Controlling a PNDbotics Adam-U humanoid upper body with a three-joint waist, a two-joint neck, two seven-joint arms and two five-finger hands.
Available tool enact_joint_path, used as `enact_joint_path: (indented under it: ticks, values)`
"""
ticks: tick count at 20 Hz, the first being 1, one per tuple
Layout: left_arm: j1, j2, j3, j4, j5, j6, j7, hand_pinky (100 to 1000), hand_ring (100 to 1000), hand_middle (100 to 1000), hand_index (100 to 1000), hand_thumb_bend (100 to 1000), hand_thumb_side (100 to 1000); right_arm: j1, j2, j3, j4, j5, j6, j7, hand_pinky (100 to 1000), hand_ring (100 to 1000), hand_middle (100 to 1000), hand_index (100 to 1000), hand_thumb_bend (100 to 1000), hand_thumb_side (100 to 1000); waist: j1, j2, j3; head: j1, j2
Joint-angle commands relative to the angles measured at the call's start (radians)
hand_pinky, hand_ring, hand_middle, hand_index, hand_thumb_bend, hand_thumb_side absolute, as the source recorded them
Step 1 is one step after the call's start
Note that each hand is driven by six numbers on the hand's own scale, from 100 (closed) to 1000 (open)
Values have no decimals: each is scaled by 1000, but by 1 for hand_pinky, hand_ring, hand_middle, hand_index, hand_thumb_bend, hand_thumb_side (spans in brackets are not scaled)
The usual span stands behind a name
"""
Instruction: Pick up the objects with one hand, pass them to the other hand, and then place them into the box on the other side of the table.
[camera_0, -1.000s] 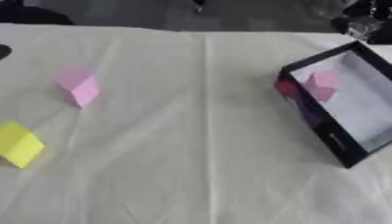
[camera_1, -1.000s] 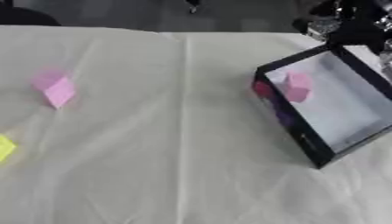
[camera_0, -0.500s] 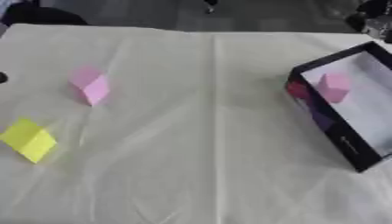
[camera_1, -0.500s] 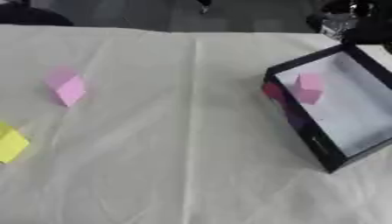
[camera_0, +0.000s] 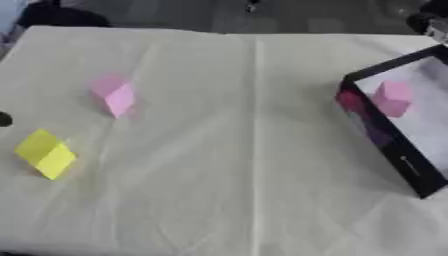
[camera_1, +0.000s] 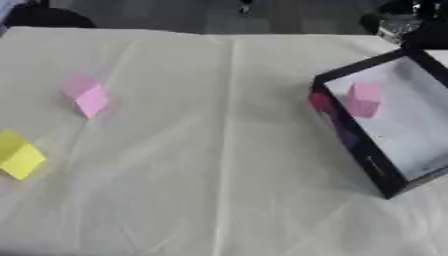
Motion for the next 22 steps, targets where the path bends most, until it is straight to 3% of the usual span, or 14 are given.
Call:
enact_joint_path:
  ticks: [1, 10, 22]
  values:
    - [5, 61, -20, -65, 26, 57, 2, 921, 837, 744, 809, 887, 537, -10, -45, -12, -12, 0, 3, 0, 823, 677, 863, 858, 461, 168, 16, -17, 2, 6, 6]
    - [-23, 39, -109, -167, 73, 173, 80, 919, 838, 746, 811, 925, 578, -6, -36, -7, -3, 11, 7, 8, 823, 673, 859, 854, 456, 179, 14, -17, 4, 17, 6]
    - [-72, -20, -215, -88, -24, 271, 143, 948, 877, 774, 843, 938, 483, 3, -29, -3, 3, 24, 8, 15, 822, 666, 852, 849, 453, 186, 16, -12, -1, 6, 6]
